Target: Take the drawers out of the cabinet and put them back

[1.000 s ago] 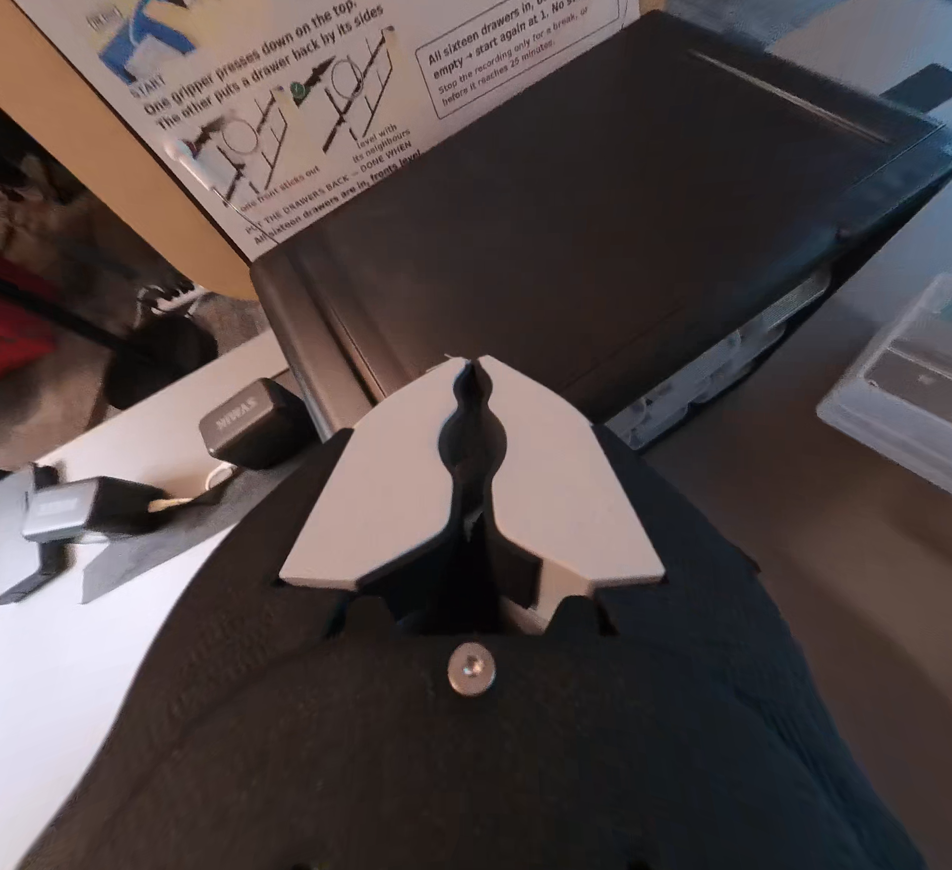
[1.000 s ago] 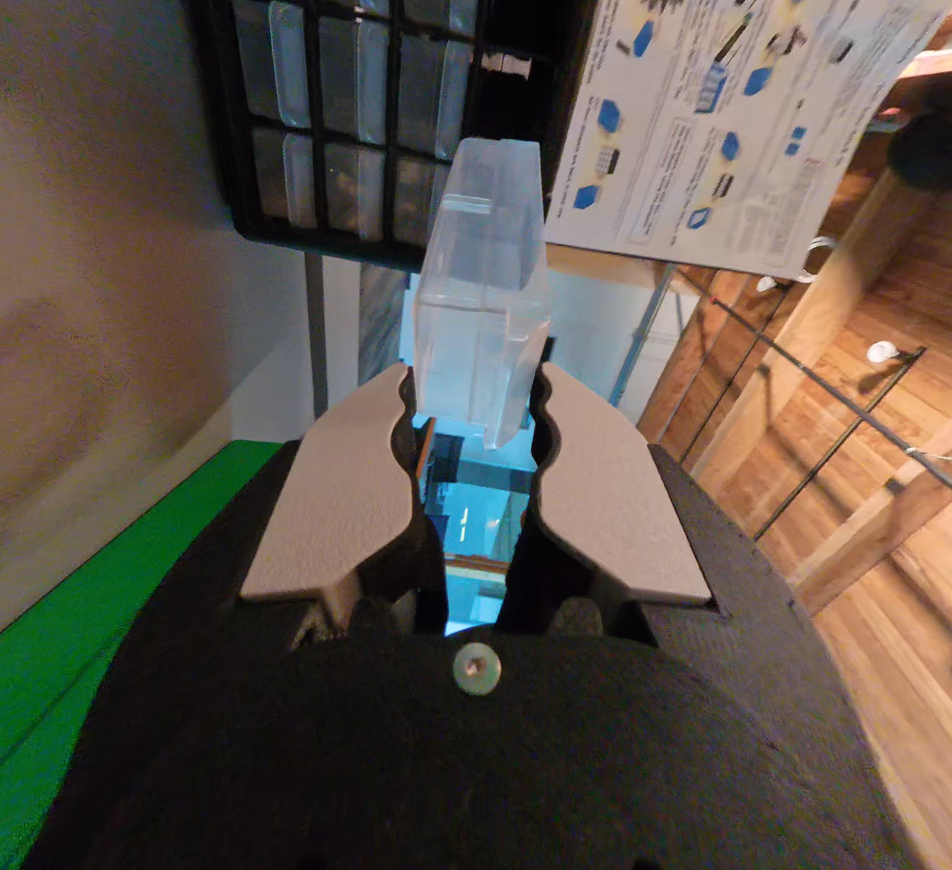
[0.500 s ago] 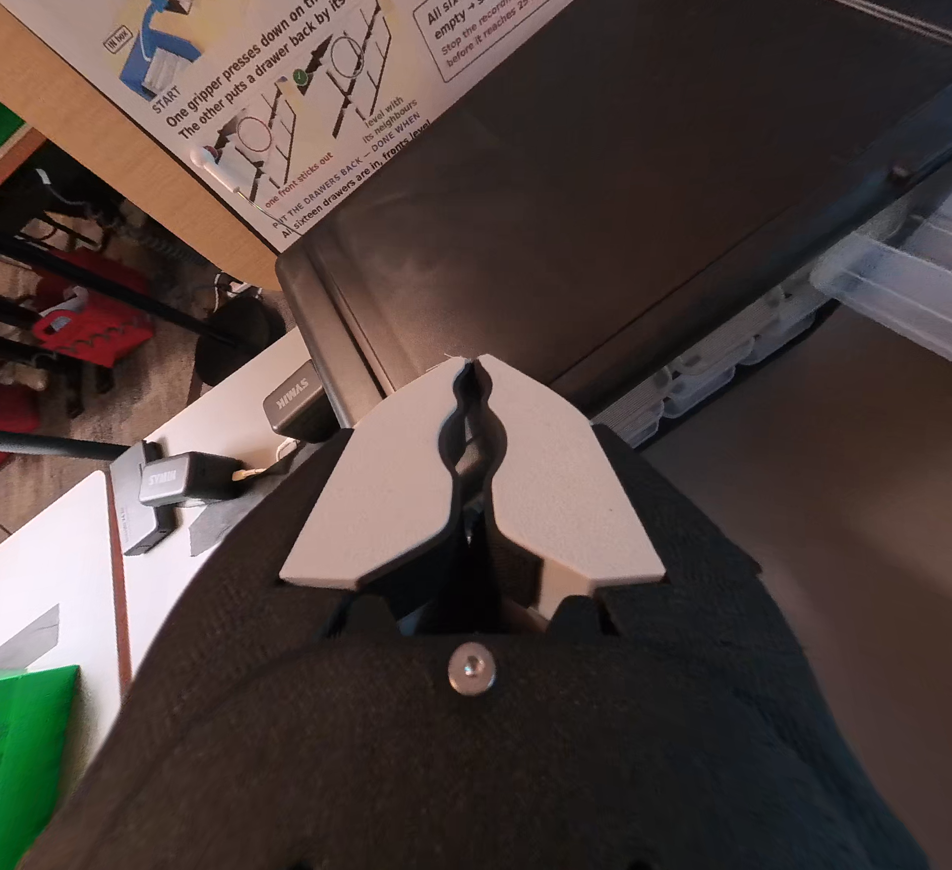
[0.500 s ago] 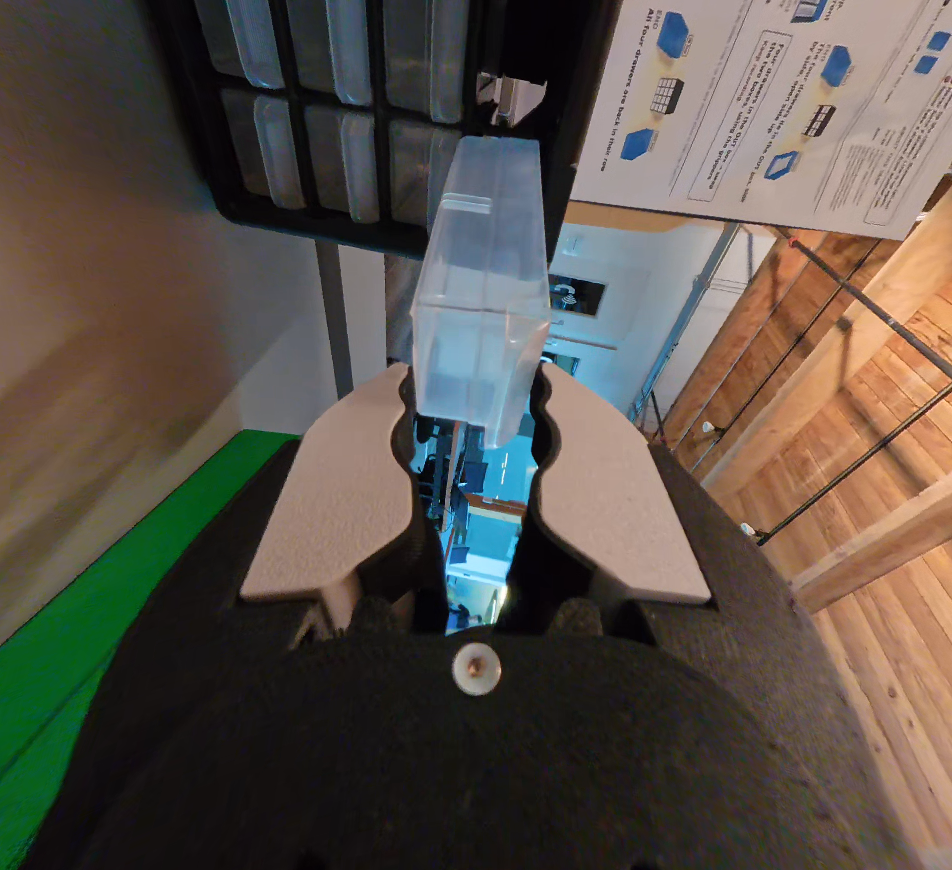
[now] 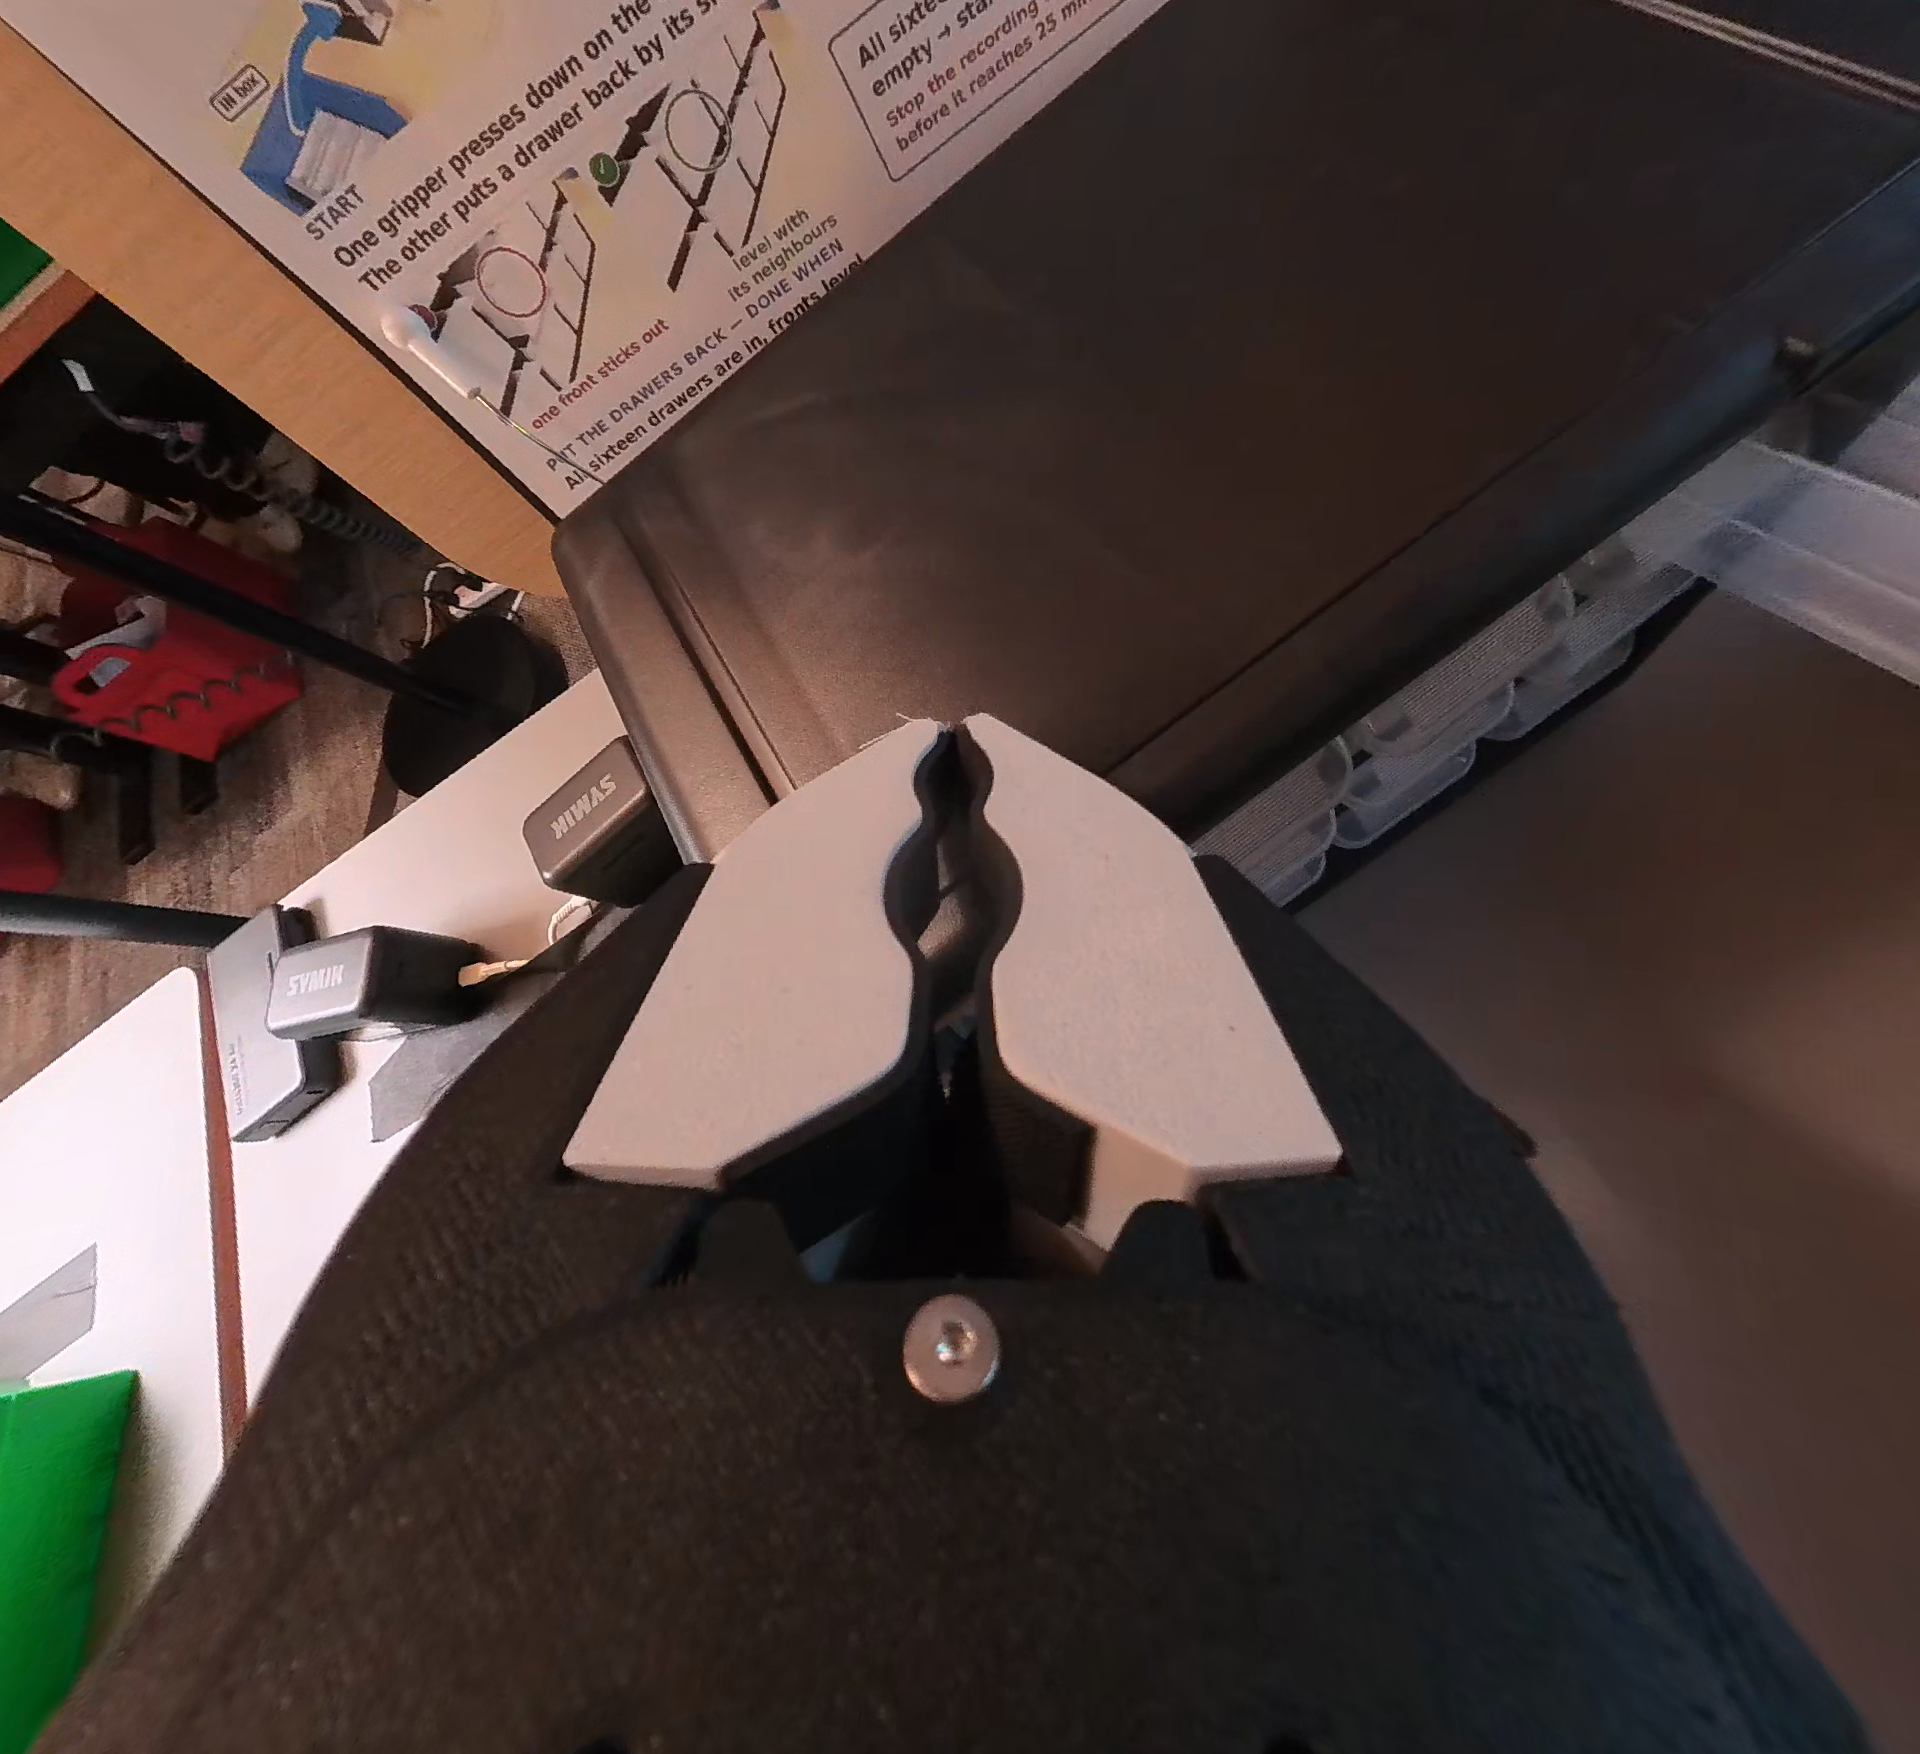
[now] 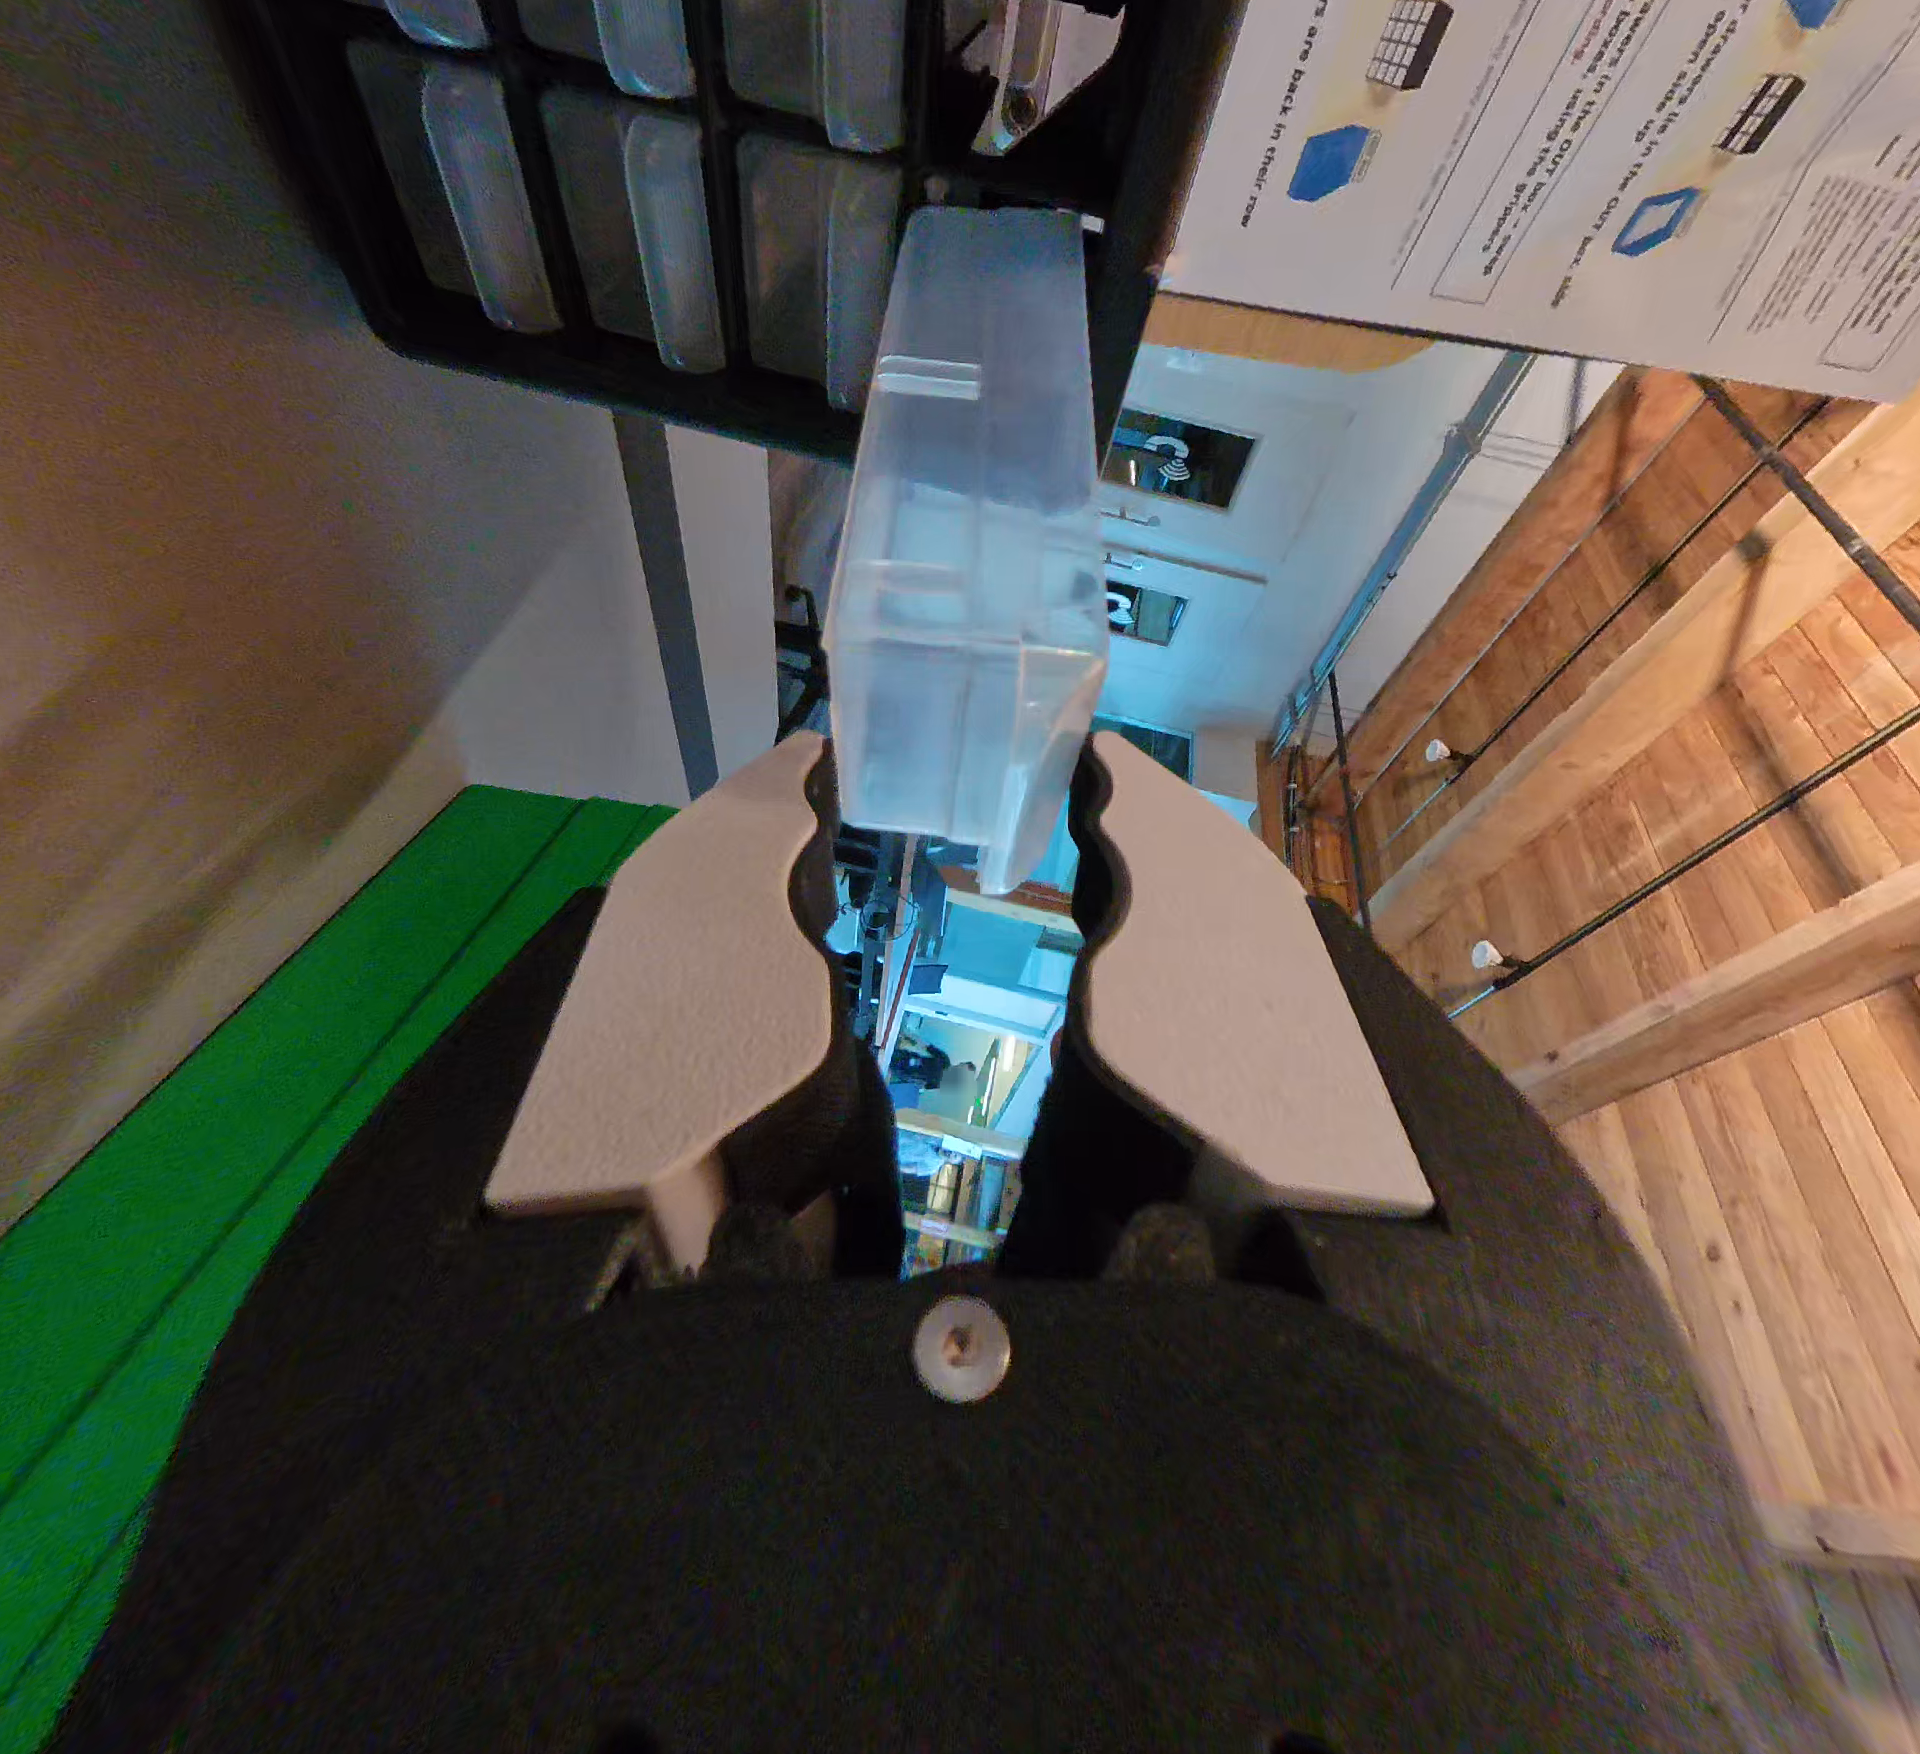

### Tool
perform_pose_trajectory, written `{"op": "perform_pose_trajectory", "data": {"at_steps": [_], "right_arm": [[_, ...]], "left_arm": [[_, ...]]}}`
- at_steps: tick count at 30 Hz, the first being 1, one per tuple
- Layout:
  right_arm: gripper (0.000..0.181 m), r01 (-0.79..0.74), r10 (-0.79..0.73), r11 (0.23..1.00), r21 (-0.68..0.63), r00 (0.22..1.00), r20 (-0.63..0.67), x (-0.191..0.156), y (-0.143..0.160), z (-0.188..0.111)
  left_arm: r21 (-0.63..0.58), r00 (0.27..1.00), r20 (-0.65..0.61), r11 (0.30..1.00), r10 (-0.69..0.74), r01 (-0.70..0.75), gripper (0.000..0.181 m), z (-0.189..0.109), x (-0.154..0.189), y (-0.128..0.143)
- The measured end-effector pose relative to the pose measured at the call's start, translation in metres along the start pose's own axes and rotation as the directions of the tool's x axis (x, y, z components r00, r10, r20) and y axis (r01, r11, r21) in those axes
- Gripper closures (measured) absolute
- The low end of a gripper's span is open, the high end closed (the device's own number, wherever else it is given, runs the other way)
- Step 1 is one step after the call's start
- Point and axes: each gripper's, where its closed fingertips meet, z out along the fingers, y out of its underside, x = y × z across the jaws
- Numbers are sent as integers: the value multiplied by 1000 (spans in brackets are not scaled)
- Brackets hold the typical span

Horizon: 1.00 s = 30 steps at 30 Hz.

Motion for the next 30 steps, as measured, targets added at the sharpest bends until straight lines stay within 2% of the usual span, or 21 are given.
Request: {"op": "perform_pose_trajectory", "data": {"at_steps": [8,20,26,30], "right_arm": [[138,-49,50,999,20,998,-36,-5,-15,8],[138,-91,102,988,127,991,-86,-2,-40,60],[138,-131,150,974,184,984,-96,5,-46,91],[139,-172,200,961,215,973,-117,6,-49,95]], "left_arm": [[-9,999,25,1000,30,-30,179,0,0,0],[19,1000,21,1000,23,-23,179,0,0,0],[16,996,57,998,62,-63,180,0,0,-1],[16,994,71,996,82,-84,179,-1,0,-1]]}}
